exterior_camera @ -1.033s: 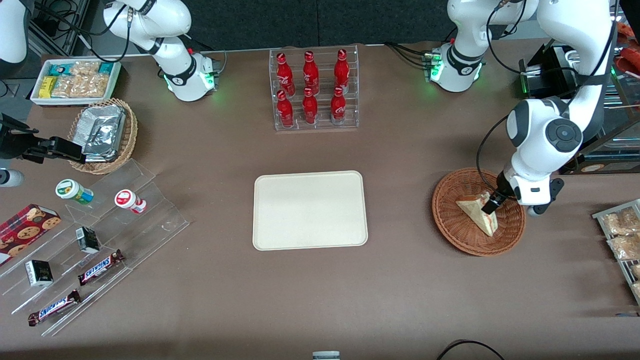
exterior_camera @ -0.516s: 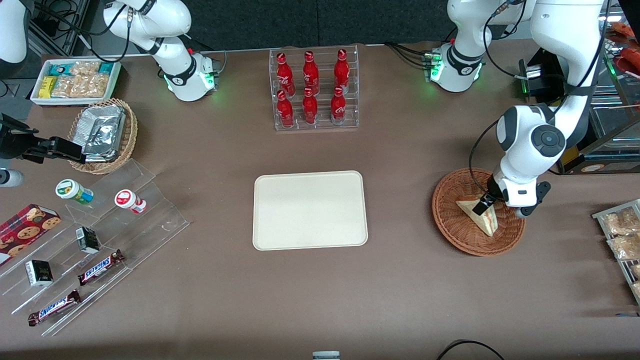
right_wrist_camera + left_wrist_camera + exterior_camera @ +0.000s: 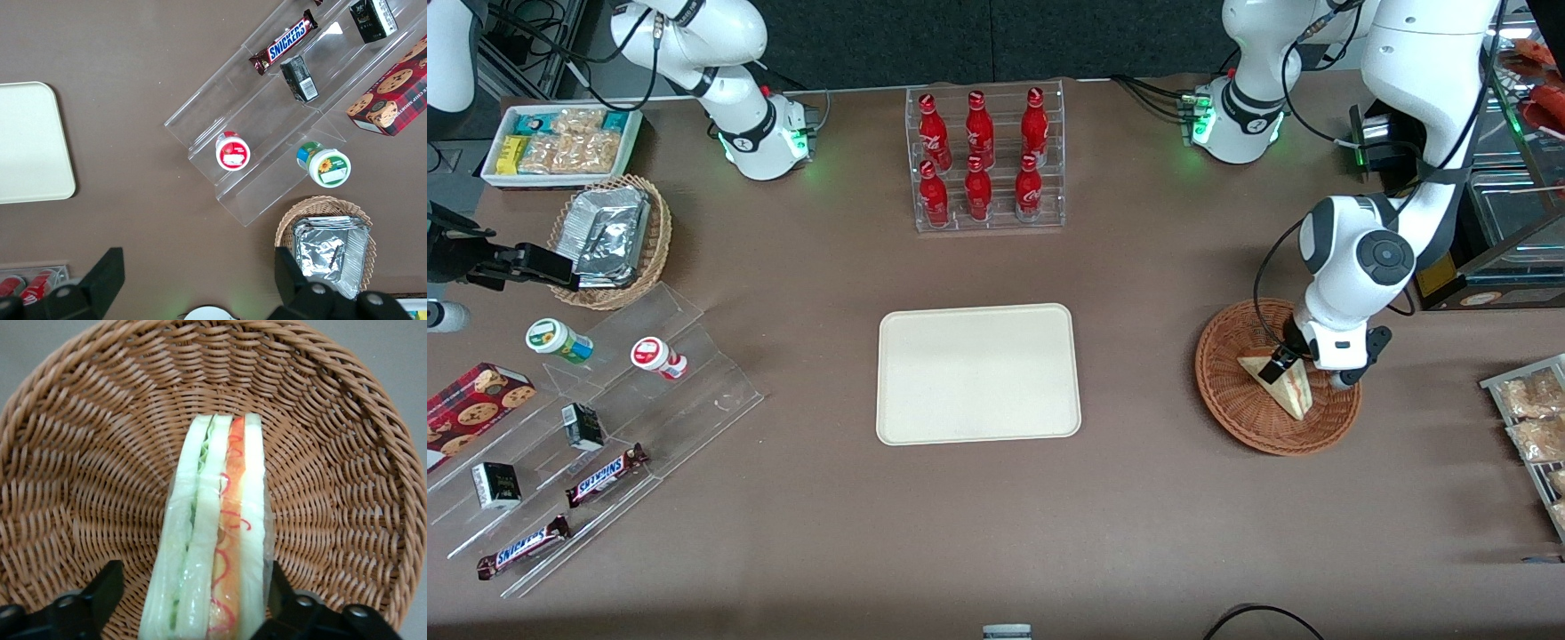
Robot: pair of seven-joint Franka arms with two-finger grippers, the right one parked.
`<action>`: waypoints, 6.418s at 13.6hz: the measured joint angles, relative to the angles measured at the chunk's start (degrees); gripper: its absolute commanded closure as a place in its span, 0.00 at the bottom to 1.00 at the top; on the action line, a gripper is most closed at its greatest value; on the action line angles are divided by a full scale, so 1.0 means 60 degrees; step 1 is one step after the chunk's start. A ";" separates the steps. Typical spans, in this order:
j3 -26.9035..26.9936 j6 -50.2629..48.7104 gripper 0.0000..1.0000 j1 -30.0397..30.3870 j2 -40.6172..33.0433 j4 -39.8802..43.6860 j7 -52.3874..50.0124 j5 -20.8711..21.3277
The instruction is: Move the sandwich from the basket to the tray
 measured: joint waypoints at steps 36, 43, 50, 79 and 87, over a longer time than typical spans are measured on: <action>-0.5127 -0.5715 0.98 -0.3320 0.4761 0.8015 -0.2615 0.4227; -0.4888 -0.5467 0.95 -0.3616 0.5582 0.8766 -0.3037 0.4489; -0.4361 -0.5199 0.00 -0.4054 0.5753 0.8908 -0.3148 0.4489; -0.0646 -1.3863 0.00 0.0060 -0.2751 1.0011 0.6079 -0.0195; 0.0454 -1.3922 0.00 0.0062 -0.3296 0.9662 0.7414 -0.0572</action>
